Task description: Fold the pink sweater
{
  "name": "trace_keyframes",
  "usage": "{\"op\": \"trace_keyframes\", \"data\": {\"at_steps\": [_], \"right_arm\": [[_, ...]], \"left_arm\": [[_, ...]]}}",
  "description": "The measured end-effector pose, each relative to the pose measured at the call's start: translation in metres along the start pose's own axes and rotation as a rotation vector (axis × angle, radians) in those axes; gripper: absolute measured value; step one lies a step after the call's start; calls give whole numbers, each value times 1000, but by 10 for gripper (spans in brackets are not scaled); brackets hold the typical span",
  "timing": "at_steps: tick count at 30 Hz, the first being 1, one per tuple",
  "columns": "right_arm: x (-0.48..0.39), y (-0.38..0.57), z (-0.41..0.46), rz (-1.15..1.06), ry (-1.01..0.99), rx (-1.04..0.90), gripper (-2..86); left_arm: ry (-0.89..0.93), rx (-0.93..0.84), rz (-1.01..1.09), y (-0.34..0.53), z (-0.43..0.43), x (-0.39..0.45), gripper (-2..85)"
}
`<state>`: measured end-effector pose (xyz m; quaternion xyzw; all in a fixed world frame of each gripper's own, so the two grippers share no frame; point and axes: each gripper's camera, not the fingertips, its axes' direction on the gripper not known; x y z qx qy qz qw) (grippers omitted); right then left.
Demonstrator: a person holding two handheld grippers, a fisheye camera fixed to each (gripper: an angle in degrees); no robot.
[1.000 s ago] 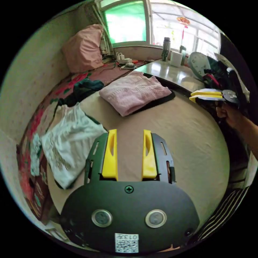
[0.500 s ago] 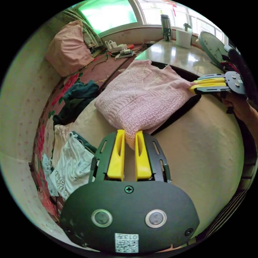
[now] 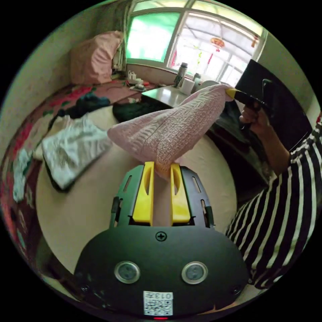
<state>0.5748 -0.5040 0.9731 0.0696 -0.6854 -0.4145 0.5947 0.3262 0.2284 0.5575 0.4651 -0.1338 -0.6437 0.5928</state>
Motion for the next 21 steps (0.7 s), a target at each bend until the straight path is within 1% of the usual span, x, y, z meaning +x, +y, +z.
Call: {"op": "trace_keyframes", "data": {"at_steps": [1, 2, 3, 4, 5, 7, 8, 9, 10, 11, 12, 13, 14, 15, 16, 17, 18, 20, 21], "right_arm": [[-17, 12, 8, 30, -48, -38, 22], [-26, 18, 15, 42, -55, -75, 22], [-44, 30, 34, 60, -50, -164, 22], [-62, 41, 54, 90, -71, -264, 22], [-71, 44, 63, 99, -104, -295, 22], [-108, 46, 81, 108, -238, -271, 22], [-117, 42, 84, 91, -256, -268, 22], [-138, 32, 90, 14, -265, -277, 22], [-157, 21, 92, -59, -234, -265, 22], [-166, 16, 92, -88, -220, -253, 22], [-182, 6, 95, -138, -228, -246, 22], [-197, -2, 101, -186, -251, -281, 22], [-204, -5, 104, -213, -255, -290, 22], [-217, -9, 104, -258, -245, -260, 22], [-225, -12, 103, -271, -213, -232, 22], [-227, -13, 103, -268, -198, -228, 21], [-226, -12, 100, -248, -189, -206, 19], [-216, -4, 99, -176, -159, -183, 21], [-204, 7, 103, -118, -105, -212, 26]], "left_arm": [[33, 0, -57, 41, -6, -1, 92], [14, -13, -123, 76, -12, 2, 117], [1, -17, -125, 90, -16, 5, 130], [-50, -14, -100, 109, -23, 16, 160], [-118, -10, -54, 120, -30, 27, 180], [-201, 3, 18, 130, -35, 41, 192], [-231, 10, 68, 135, -36, 46, 195], [-244, 10, 78, 137, -36, 47, 192], [-247, 22, 74, 140, -39, 44, 187], [-243, 40, 57, 143, -45, 37, 103], [-252, 47, 36, 144, -51, 32, 62], [-293, 92, -37, 150, -70, 18, 34], [-281, 169, -114, 160, -92, -2, 17], [-244, 199, -168, 167, -103, -15, 14], [-157, 259, -305, 186, -123, -45, 12], [-96, 309, -476, 213, -139, -77, 13], [-81, 323, -567, 230, -145, -92, 17], [-18, 372, -886, 309, -155, -146, 43], [0, 371, -961, 330, -155, -155, 52]]}}
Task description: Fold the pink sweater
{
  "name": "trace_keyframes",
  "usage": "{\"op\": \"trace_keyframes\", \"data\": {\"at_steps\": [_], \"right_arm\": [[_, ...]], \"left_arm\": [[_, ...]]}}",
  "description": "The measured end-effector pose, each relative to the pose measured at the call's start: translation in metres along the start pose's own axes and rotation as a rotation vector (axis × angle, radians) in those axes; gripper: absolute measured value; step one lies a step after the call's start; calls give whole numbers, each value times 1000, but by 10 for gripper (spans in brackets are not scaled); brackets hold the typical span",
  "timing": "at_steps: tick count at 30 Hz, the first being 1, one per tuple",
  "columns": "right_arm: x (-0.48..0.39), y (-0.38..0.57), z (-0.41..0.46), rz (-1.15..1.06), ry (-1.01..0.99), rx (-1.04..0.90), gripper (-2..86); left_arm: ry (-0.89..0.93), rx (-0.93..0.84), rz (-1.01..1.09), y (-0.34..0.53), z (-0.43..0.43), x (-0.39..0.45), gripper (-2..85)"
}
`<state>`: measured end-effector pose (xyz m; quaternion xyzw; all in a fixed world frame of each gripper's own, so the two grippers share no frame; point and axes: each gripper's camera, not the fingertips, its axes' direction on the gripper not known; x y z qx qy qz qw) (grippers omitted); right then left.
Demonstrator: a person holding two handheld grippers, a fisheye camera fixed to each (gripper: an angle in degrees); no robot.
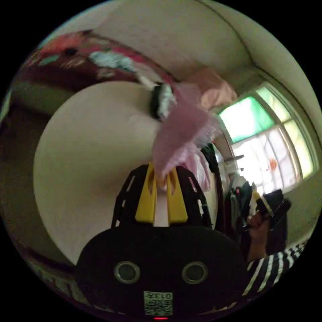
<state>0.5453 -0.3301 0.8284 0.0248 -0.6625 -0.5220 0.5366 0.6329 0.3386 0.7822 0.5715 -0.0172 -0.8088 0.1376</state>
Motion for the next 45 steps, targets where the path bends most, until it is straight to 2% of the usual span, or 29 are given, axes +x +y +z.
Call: {"op": "trace_keyframes", "data": {"at_steps": [2, 4, 6, 8, 11, 16, 18, 19, 21, 24, 27, 29, 30, 32, 34, 36, 38, 40, 43, 45], "right_arm": [[22, 22, 14, 99, 91, -96, 43], [57, 53, 35, 229, 144, -260, 66], [78, 71, 49, 299, 159, -346, 72], [91, 77, 62, 316, 207, -381, 75], [100, 66, 91, 247, 246, -416, 81], [85, 29, 147, -3, 271, -454, 82], [76, 23, 165, -106, 304, -488, 67], [73, 22, 179, -157, 335, -547, 46], [70, 22, 191, -208, 372, -600, 24], [71, 16, 179, -175, 342, -569, 12], [69, 14, 141, -138, 273, -451, 7], [64, 17, 118, -113, 235, -391, 7], [60, 20, 105, -94, 211, -361, 6], [50, 26, 88, -64, 196, -335, 6], [33, 38, 71, -37, 155, -298, 6], [17, 50, 66, -36, 145, -294, 5], [5, 62, 67, -41, 170, -329, 5], [-3, 73, 71, -16, 158, -369, 5], [-7, 74, 72, -7, 165, -384, 5], [-7, 71, 73, -5, 168, -381, 5]], "left_arm": [[1, 25, -256, 24, -28, -69, 75], [-49, 76, -290, 41, -56, -91, 83], [-195, 77, -210, 48, -79, -91, 91], [-319, -20, 20, 44, -81, -71, 107], [-370, -169, 303, 31, -52, -41, 137], [-462, -269, 679, 17, -2, 3, 169], [-502, -320, 755, 13, 16, 5, 154], [-536, -366, 776, 8, 24, 3, 100], [-573, -406, 752, -5, 24, -6, 64], [-432, -379, 636, -41, -11, -24, 57], [-349, -269, 443, -88, -62, -60, 60], [-175, -132, 127, -118, -105, -116, 61], [-136, -77, 47, -120, -116, -130, 59], [-120, 214, -114, -107, -163, -165, 69], [-190, 222, -111, -92, -178, -170, 92], [-208, 114, 27, -78, -171, -159, 104], [-285, -146, 253, -55, -132, -136, 142], [-387, -232, 380, -41, -108, -125, 159], [-441, -216, 438, -41, -87, -122, 194], [-465, -257, 450, -49, -74, -126, 187]]}}
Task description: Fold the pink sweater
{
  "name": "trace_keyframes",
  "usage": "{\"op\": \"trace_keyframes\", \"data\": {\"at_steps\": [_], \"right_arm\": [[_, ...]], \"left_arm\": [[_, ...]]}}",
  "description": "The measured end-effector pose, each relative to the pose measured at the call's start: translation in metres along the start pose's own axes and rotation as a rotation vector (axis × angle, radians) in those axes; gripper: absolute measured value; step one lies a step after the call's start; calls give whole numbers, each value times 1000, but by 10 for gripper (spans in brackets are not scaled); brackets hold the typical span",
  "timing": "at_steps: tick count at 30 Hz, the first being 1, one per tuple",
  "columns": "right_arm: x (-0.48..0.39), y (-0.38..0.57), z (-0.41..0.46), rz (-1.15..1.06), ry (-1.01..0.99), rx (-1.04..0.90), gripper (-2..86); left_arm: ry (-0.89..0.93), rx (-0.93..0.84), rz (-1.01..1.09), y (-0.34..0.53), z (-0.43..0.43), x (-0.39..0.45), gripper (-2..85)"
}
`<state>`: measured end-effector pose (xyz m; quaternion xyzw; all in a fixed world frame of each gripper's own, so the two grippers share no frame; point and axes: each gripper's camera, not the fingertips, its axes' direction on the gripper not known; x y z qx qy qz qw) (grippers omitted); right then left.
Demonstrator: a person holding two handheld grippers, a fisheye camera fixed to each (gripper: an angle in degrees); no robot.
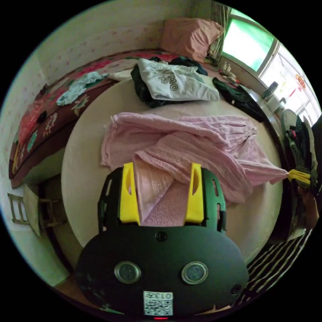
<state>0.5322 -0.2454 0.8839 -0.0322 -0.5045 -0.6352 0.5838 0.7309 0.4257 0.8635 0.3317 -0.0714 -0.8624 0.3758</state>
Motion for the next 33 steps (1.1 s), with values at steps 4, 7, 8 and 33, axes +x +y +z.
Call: {"op": "trace_keyframes", "data": {"at_steps": [4, 7, 8, 33], "right_arm": [[5, -9, 0, 5, 0, 7, 4], [2, -14, -15, -46, 73, 6, 4], [2, -14, -19, -55, 83, 8, 4], [-31, 45, -6, -308, -12, -429, 3]], "left_arm": [[198, -122, -65, -13, 18, -23, 41], [296, -5, -41, -5, -16, -30, 30], [307, 34, 22, 2, -37, -29, 29], [578, -319, 178, 174, -88, 5, 12]]}}
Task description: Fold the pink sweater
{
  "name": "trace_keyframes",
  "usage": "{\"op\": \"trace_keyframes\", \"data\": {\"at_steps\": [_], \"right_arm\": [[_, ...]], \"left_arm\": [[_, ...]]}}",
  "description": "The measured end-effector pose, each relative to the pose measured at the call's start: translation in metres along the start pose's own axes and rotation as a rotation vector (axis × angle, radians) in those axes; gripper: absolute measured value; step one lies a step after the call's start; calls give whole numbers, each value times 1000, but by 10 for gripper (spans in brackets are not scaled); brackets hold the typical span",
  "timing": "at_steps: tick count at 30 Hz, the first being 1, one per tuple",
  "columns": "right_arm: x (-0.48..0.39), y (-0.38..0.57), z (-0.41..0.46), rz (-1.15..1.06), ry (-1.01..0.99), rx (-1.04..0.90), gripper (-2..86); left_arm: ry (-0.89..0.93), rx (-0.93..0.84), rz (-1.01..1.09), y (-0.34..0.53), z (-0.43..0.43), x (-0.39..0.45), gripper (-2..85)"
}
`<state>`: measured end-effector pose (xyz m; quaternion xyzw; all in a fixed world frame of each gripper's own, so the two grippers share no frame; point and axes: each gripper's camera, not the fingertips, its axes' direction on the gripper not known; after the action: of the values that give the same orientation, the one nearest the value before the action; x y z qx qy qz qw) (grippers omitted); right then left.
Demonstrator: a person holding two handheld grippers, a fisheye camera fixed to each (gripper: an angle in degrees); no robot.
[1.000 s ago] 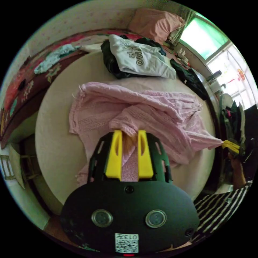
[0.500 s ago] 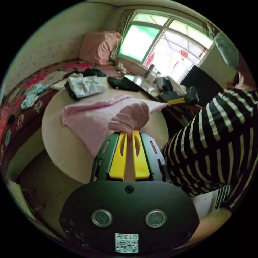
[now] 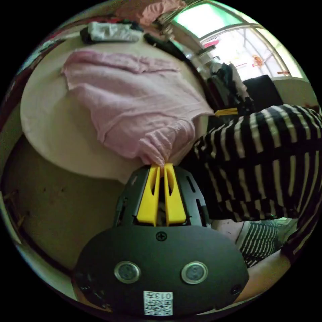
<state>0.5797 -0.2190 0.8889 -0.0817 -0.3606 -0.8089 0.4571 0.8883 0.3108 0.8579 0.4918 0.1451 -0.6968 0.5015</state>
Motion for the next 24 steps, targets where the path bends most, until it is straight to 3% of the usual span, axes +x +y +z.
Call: {"op": "trace_keyframes", "data": {"at_steps": [3, 5, 7, 9, 13, 15, 18, 24], "right_arm": [[-2, 4, 28, 2, 36, -104, 4], [4, 6, 41, -1, -114, -179, 5], [10, 12, 47, -72, -265, -316, 9], [31, 16, 27, -8, -165, -217, 18], [119, 1, -18, 355, 14, 123, 57], [146, -18, -25, 404, 37, 223, 72], [165, -63, -18, 334, 142, 307, 89], [191, -139, 20, 88, 179, 240, 95]], "left_arm": [[3, -166, -82, 9, 29, -9, 14], [100, -212, -137, 14, 37, -15, 18], [98, -136, -166, 13, 19, -18, 24], [53, -14, -195, 5, -9, -23, 33], [-279, 178, -260, -45, -59, -41, 90], [-296, 315, -238, -71, -75, -44, 93], [-358, 411, -240, -120, -81, -50, 97], [-428, 294, -270, -223, -47, -81, 135]]}}
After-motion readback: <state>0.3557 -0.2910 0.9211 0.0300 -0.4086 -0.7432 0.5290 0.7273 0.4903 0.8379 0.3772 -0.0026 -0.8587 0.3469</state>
